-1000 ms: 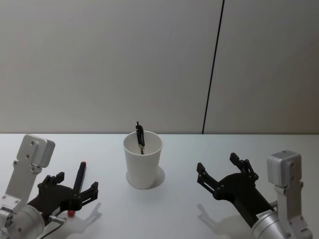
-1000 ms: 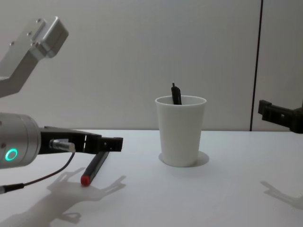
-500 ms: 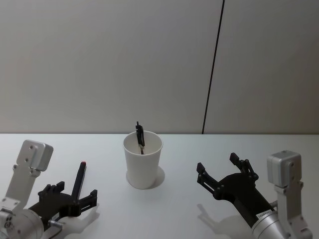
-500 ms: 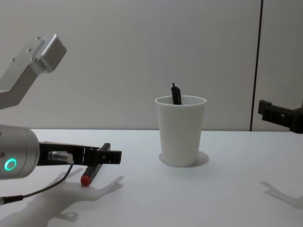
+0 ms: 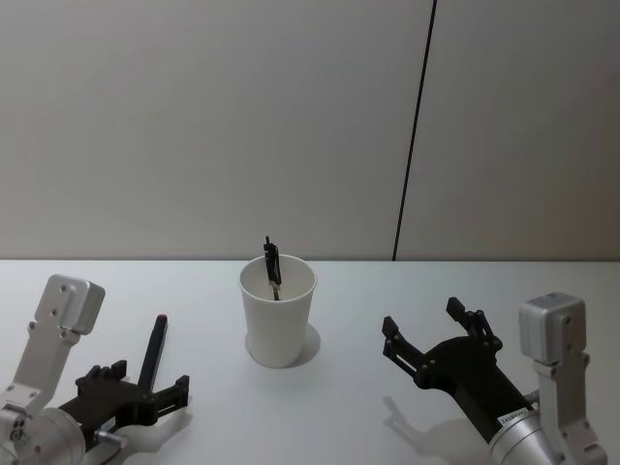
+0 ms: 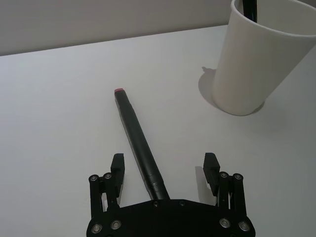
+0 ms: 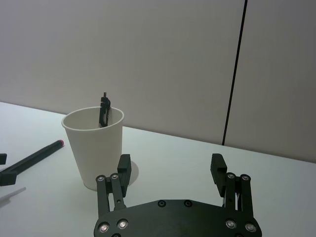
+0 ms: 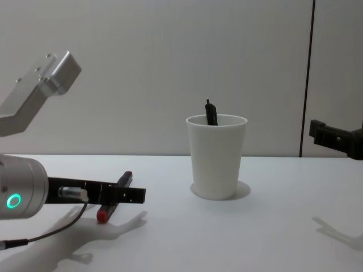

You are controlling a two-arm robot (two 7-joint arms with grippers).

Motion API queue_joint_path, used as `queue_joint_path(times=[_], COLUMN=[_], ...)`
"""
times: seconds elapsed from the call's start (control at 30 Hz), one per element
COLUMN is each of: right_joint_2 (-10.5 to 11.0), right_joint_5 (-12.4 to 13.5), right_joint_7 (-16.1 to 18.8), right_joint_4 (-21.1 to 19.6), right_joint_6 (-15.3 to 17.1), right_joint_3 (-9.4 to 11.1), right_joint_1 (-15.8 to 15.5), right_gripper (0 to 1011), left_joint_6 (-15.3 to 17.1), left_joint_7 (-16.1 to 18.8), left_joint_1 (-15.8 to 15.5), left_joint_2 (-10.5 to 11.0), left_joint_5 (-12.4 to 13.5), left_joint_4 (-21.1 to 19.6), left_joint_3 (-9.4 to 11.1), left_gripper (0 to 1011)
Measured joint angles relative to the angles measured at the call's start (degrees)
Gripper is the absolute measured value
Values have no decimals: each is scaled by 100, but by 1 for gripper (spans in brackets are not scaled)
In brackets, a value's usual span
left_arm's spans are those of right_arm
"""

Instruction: Place the pen into the pen holder.

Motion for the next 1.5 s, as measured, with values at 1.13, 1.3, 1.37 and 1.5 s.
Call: queue_joint_path(times=[1.13,1.3,1.37,1.5], right_joint_2=[0,0,0,0], right_joint_5=[0,0,0,0], right_joint_7=[0,0,0,0], right_joint_4=[0,0,0,0], right_joint_6=[0,0,0,0], right_joint_3=[0,0,0,0], right_joint_1=[0,0,0,0], right_gripper=[1001,1001,1001,1001], left_joint_6=[251,263,267,273], left_joint_7=[-2,8,10,11], left_joint_1=[-26,-28,-30,-32], left_joint_2=[-96,-97,-97,-97], left_joint_5=[136,148,150,153], left_joint_4=[139,145,146,149], left_joint_3=[-24,-24,-23,-20], left_gripper=[889,806,794,769])
